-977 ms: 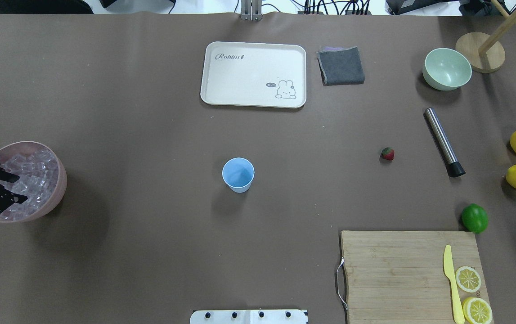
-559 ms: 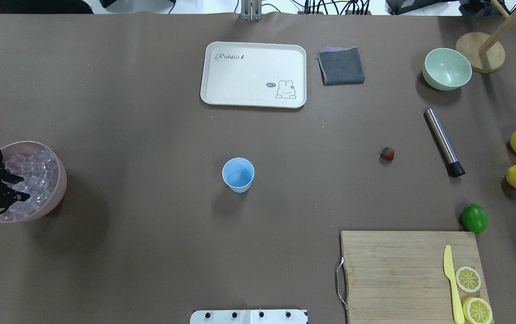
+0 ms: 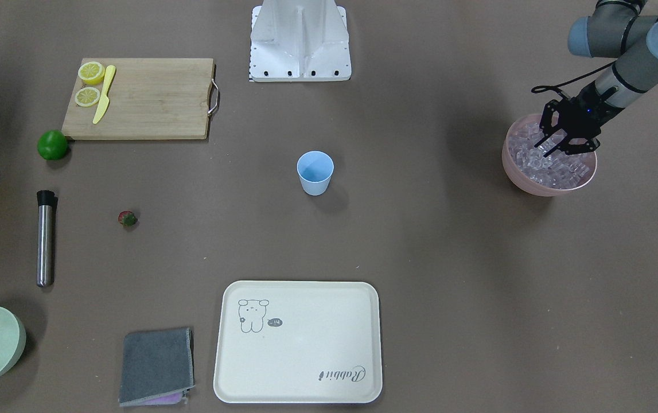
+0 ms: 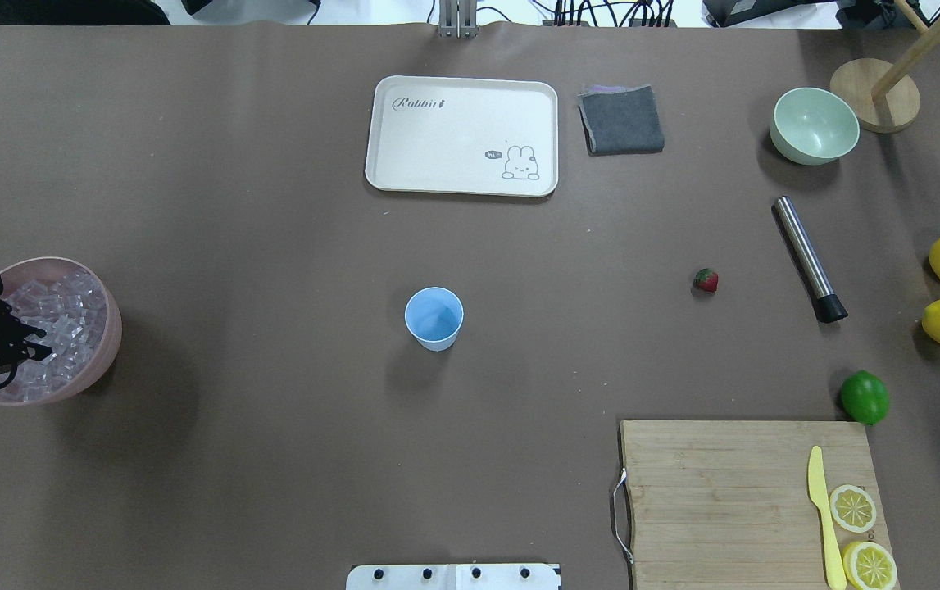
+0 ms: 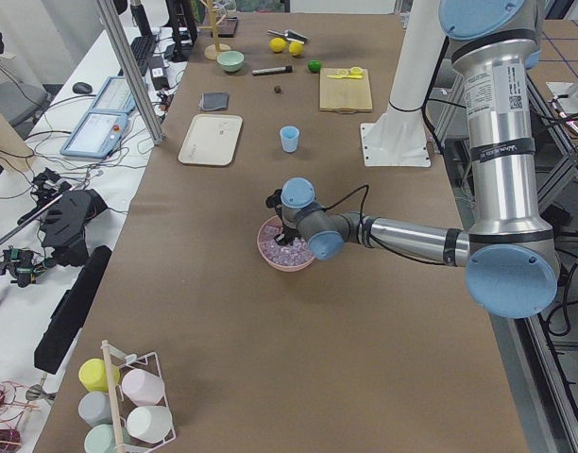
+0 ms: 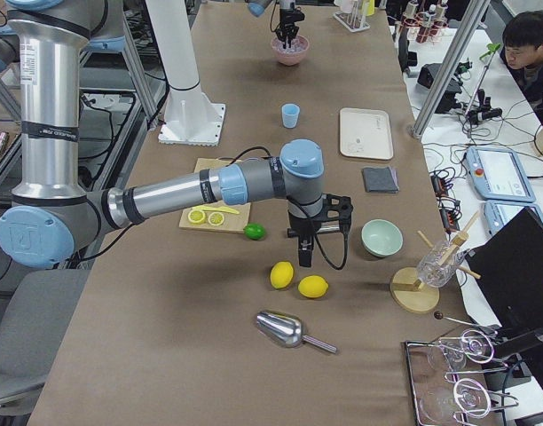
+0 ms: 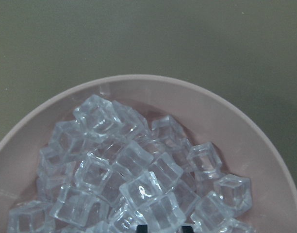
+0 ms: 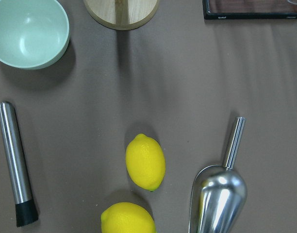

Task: Mash ice and strawberries in cup
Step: 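Lower the left gripper into the bowl and grasp an ice cube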

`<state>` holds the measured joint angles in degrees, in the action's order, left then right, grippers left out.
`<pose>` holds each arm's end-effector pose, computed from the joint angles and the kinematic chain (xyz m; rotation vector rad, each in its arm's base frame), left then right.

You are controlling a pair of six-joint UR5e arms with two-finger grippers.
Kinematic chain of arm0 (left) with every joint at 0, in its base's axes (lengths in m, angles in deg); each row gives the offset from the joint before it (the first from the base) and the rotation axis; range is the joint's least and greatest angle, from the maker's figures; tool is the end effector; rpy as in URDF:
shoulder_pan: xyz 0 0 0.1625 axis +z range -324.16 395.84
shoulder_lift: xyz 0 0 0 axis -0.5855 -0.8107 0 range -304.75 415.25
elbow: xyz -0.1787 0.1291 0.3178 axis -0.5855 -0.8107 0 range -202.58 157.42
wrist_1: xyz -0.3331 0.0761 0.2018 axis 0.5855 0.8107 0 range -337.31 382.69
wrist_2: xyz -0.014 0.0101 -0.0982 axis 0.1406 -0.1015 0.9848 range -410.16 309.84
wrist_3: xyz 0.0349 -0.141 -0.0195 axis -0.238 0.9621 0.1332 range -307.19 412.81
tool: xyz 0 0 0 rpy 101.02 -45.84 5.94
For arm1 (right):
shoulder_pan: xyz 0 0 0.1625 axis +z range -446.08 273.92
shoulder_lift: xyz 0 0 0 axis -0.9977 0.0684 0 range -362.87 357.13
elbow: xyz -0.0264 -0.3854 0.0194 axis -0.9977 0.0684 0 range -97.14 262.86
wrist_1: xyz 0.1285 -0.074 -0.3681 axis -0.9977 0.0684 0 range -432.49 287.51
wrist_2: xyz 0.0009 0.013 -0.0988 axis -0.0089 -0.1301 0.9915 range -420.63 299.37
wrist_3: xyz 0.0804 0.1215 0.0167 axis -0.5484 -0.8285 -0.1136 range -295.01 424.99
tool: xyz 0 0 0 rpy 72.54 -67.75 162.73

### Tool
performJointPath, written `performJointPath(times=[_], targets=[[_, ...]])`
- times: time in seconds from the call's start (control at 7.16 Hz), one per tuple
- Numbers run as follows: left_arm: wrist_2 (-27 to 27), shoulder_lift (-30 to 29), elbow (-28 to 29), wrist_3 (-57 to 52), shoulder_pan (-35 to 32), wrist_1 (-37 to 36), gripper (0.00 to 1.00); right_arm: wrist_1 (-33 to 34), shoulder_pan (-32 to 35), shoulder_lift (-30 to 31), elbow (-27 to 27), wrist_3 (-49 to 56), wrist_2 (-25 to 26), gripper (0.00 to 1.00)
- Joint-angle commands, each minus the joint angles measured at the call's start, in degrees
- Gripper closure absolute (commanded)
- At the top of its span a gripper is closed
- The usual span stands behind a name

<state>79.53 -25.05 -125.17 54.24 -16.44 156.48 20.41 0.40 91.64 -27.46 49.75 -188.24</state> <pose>0.2492 -0.3870 0.5297 0.5334 0.9050 0.8578 0.0159 -0.4541 0.5373 0.1077 -0.6805 0.1225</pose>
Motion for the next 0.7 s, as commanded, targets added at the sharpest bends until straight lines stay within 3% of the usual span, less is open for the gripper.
performJointPath(times=[0.0,0.14,0.56], targets=[[4.9,-2.8,0.1,0.0,-4.3,-0.4,1.00,0.0,0.0,0.1,-0.2,-0.4,-0.1,0.00],[8.1,-5.9,0.4,0.0,-6.1,-0.5,1.00,0.0,0.0,0.1,-0.2,-0.4,-0.2,0.00],[8.3,-19.2,1.6,0.9,-7.6,-11.8,1.00,0.0,-0.1,-0.2,-0.3,-0.4,-0.4,0.00]])
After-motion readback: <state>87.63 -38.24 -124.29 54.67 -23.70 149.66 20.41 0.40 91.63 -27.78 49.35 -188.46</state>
